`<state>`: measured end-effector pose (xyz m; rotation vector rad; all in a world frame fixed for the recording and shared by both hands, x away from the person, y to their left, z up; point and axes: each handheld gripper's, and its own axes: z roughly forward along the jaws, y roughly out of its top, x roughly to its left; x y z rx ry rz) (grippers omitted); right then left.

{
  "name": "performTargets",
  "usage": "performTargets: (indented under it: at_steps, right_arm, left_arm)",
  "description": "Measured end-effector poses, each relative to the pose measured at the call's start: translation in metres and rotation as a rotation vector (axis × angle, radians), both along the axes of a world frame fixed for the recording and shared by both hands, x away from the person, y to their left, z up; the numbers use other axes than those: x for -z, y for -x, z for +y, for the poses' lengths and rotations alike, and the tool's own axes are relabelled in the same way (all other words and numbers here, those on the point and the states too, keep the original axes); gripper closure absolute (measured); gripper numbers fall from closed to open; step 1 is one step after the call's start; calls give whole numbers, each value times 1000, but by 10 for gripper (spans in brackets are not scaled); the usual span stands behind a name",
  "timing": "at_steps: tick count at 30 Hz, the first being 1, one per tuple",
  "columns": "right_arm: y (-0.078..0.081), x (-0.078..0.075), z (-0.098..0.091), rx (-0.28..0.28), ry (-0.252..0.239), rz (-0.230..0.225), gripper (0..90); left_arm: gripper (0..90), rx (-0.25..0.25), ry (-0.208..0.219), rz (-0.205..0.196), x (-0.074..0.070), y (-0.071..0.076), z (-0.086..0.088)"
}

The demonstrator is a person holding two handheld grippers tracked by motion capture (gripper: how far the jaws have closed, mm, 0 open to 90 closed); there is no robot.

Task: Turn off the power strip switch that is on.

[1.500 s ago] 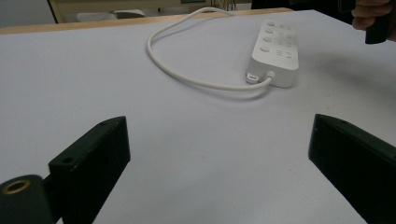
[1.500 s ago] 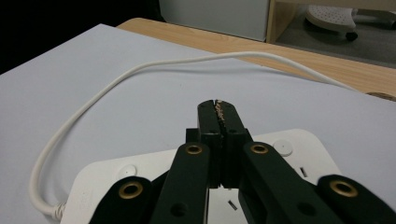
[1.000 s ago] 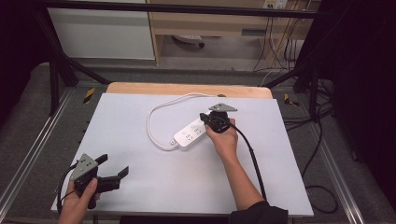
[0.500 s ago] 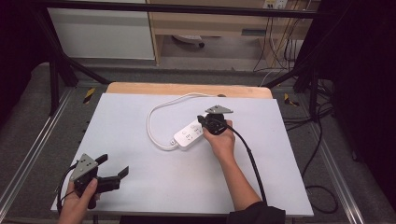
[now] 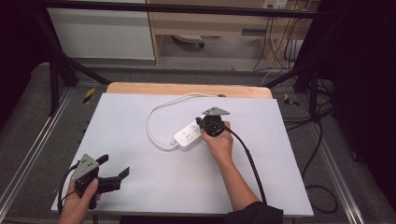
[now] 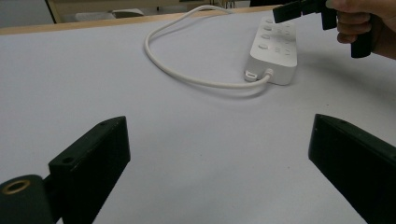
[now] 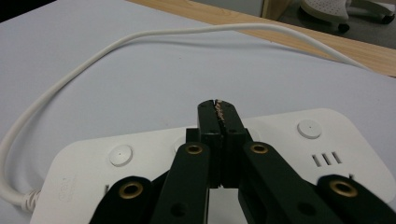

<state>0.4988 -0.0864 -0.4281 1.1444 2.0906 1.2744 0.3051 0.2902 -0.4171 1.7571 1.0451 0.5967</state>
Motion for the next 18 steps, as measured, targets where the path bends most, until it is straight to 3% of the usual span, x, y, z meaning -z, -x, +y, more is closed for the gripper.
performTargets:
  at_steps: [18]
  right_arm:
    - [3,11,13,-16,14,4,900]
  left_arm:
    - [53,-4,10,8,0,0,1]
